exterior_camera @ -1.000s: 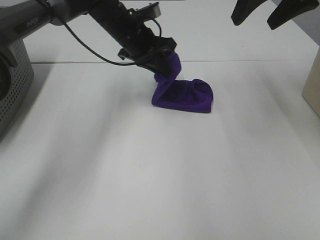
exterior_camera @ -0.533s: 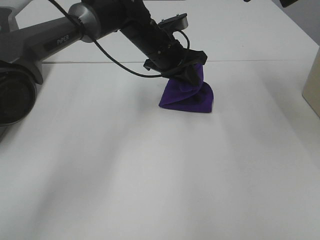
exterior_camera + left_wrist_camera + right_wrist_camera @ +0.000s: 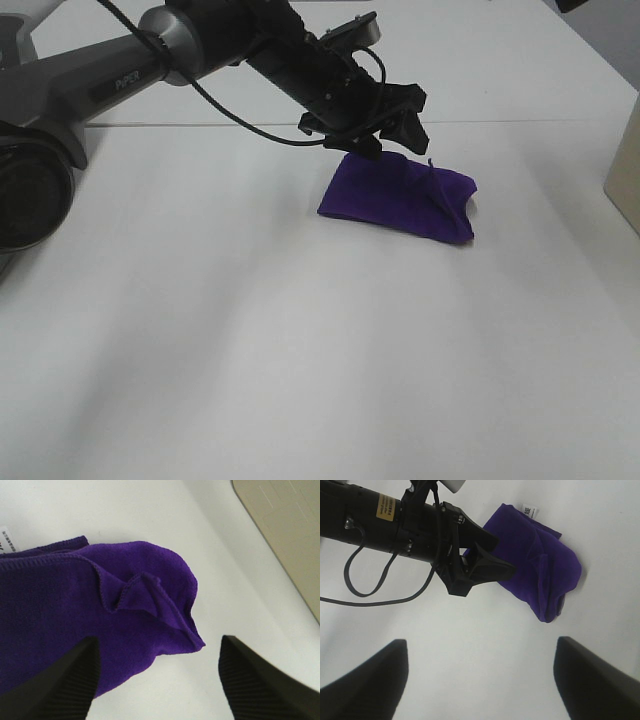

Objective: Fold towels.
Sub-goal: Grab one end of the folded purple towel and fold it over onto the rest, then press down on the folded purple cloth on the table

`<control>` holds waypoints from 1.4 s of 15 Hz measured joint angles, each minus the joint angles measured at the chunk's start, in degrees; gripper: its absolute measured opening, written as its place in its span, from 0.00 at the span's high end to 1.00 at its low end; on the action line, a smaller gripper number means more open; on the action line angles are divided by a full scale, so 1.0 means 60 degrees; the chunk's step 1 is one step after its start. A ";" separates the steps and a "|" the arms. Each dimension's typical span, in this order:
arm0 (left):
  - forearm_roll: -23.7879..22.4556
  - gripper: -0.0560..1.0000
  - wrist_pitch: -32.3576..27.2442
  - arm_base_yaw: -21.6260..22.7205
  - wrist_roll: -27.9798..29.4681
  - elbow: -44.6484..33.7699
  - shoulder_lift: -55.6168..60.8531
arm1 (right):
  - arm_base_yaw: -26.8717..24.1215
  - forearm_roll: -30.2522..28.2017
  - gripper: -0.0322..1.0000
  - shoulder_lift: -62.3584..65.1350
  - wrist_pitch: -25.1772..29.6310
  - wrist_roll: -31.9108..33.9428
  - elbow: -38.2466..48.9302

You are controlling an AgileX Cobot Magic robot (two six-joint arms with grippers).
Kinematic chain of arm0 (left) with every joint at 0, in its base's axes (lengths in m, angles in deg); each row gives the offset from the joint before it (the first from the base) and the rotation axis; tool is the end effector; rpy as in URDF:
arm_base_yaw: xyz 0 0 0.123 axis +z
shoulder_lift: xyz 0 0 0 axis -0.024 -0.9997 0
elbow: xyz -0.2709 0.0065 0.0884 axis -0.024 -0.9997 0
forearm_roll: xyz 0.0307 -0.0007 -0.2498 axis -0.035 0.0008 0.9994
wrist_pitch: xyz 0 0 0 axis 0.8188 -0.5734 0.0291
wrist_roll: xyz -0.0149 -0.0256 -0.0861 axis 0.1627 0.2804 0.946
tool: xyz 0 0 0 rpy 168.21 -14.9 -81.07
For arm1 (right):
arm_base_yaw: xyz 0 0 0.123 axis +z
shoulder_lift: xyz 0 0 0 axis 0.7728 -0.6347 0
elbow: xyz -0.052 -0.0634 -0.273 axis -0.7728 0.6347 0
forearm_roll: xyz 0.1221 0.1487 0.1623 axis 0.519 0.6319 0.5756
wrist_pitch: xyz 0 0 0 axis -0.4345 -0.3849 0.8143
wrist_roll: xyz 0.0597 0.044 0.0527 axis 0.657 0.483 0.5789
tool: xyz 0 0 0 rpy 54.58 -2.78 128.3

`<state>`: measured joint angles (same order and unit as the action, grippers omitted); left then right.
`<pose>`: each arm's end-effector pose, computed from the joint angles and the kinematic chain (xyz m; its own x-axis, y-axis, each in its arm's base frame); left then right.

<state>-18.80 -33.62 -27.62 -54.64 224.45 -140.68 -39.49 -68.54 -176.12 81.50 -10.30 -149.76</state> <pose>0.4741 -0.3138 0.1678 -0.8165 0.2353 -0.5273 0.5256 0.6809 -0.5100 0.3400 0.0911 0.3846 -0.8272 -0.2344 -0.5107 -0.3749 0.9072 0.1909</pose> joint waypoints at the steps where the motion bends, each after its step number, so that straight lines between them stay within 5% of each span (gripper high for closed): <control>1: 0.0038 0.35 0.0048 0.0000 0.0000 0.0000 -0.0029 | 0.0000 0.0000 0.22 0.0000 0.0000 0.0000 0.0000; 7: 0.0611 0.35 0.0239 -0.0430 -0.0124 0.0000 -0.0573 | 0.0000 0.0000 0.22 0.0000 0.0000 -0.0048 0.0000; 12: 0.2445 0.36 0.2091 -0.0611 -0.0449 0.0000 -0.1308 | 0.0000 0.0000 0.22 0.0000 0.0000 -0.0210 0.0000; 15: 0.4555 0.36 0.2865 -0.0773 -0.1929 0.0000 -0.1767 | 0.0000 0.0000 0.22 0.0000 0.0000 -0.0210 0.0000; 17: 0.5309 0.36 0.2998 -0.0850 -0.3037 0.0048 -0.1862 | 0.0000 0.0000 0.22 0.0000 0.0000 -0.0258 0.0000; 19: 0.5491 0.36 0.2617 -0.0802 -0.3915 0.0678 -0.1872 | 0.0000 -0.0010 0.22 0.0000 0.0000 -0.0353 0.0000; 21: 0.4899 0.36 0.1824 -0.0535 -0.4192 0.1681 -0.1805 | 0.0000 -0.0086 0.22 0.0000 0.0000 -0.0497 0.0000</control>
<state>10.59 -22.67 -30.83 -79.80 234.53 -151.51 -39.49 -69.05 -176.12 81.50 -13.28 -149.76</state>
